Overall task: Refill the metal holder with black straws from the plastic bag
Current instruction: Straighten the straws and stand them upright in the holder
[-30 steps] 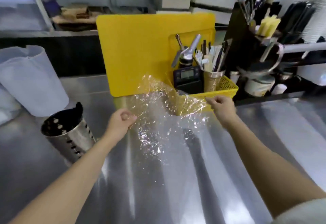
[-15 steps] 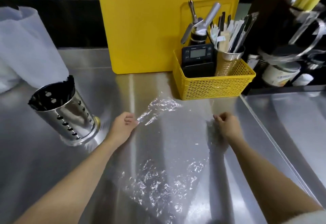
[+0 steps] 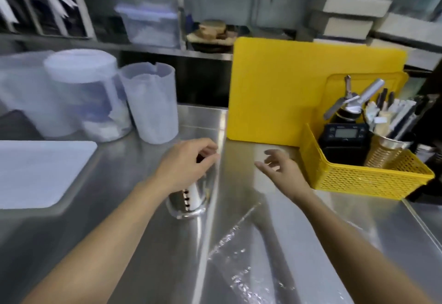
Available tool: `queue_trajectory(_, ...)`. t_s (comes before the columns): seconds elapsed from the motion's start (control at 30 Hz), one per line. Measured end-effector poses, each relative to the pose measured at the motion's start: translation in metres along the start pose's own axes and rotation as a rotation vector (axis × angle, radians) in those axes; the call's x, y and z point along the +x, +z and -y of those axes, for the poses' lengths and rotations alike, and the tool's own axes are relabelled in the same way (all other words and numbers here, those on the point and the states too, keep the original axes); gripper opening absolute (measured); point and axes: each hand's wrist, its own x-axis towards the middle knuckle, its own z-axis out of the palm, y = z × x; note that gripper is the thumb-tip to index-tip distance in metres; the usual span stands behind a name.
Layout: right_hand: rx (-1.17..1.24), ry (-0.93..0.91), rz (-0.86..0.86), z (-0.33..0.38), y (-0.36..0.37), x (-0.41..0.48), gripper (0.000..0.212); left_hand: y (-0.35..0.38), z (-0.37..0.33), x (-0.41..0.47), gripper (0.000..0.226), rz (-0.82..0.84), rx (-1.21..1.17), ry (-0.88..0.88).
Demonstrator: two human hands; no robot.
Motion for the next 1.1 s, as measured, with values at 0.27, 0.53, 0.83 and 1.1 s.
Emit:
queue_trajectory(0.27,0.271,-0.142,0.341,0.078,0.079,0.007,0.073,-0.048,0.056,-0.008,0.043,-0.057,0.014,-0.029)
queue_trajectory(0.53,0.395,-0.045,0.182,0.083,0.098,0.018,0.061,-0.030,0.095,-0.008,0.066,0.166,-0.097,-0.130)
queue_trajectory(0.83,0.369,-0.065,0.058,0.078,0.106,0.020,0.020,-0.025,0.097,0.026,0.078,0.232,-0.186,-0.044)
queue_trajectory(1.1,0.396,-0.057,-0.023,0.069,0.113,0.023,0.024,-0.005,0.098,0.050,0.060,0.327,-0.137,0.001)
